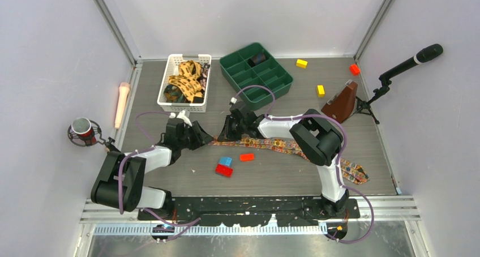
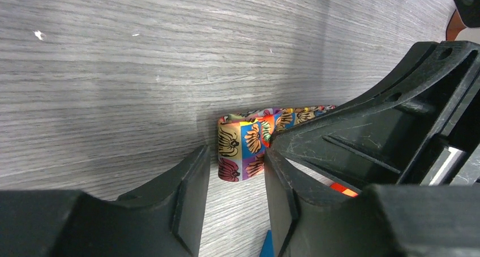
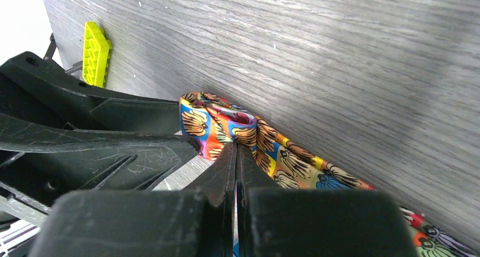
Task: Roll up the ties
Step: Roll the tie at the center of the board.
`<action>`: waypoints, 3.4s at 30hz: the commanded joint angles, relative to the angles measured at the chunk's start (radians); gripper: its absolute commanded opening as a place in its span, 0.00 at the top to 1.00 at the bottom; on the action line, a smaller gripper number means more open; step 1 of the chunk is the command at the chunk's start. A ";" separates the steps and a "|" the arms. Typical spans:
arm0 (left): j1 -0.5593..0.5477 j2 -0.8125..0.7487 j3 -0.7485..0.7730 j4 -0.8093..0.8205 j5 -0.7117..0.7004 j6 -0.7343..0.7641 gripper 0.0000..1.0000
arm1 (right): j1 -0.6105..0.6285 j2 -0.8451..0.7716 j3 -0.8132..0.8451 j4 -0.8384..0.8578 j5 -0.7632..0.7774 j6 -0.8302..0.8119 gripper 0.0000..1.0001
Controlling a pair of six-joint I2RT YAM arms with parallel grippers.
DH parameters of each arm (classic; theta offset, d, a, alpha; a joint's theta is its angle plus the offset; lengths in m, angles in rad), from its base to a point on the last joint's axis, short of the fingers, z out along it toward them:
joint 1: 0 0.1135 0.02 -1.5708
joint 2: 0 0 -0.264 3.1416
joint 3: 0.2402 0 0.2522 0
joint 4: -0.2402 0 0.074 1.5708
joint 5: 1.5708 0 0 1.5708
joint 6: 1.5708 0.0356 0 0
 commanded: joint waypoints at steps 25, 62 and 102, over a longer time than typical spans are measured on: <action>-0.003 0.017 0.057 0.035 0.079 0.042 0.98 | -0.003 -0.039 -0.011 0.005 -0.046 -0.055 0.99; -0.247 -0.030 0.427 -0.681 -0.560 0.314 1.00 | -0.033 -0.328 -0.206 0.013 0.210 -0.118 0.86; -0.501 0.234 0.597 -0.768 -1.033 0.382 1.00 | -0.081 -0.701 -0.329 -0.189 0.358 -0.143 0.86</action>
